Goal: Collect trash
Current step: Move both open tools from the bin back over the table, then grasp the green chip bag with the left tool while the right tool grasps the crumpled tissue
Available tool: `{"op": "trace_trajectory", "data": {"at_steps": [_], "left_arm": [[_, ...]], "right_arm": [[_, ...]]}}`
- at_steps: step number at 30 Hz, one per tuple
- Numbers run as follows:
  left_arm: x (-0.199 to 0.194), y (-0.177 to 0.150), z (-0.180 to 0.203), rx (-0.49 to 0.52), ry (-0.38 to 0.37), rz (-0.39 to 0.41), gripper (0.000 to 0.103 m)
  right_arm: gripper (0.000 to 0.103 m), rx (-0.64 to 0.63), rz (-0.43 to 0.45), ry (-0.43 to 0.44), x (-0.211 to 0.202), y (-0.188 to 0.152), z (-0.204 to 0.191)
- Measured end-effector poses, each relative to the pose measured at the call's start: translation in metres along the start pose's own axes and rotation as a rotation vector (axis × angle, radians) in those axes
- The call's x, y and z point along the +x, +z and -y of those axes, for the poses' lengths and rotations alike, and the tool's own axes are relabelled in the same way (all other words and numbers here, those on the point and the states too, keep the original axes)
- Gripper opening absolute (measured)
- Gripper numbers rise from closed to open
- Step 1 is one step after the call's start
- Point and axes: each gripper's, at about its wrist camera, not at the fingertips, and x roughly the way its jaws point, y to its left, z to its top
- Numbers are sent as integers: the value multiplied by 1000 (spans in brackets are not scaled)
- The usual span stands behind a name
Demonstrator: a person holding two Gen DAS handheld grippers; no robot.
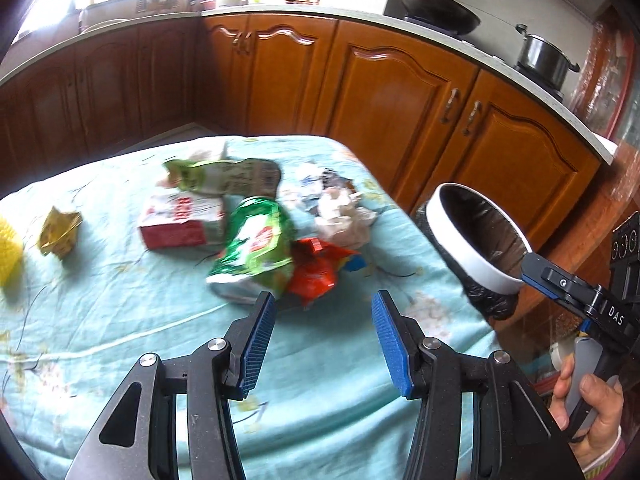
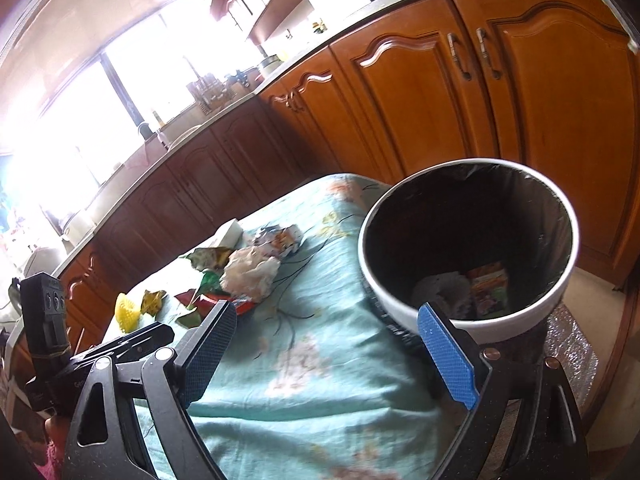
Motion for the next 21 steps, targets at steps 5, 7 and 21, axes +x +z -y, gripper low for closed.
{"op": "trace_trajectory", "data": {"at_steps": [5,7,21], "left_arm": [[-5,-6,-20,-29,19,-10,50],[-5,-5,-26,-31,21,-11,50],[24,17,-32,79,19,-30,51]], "right_arm": [[93,-28,-38,19,16,-8,-19],[93,-38,-51,26,21,-10,-25],[89,-67,-121,72,73,2,-49]]}}
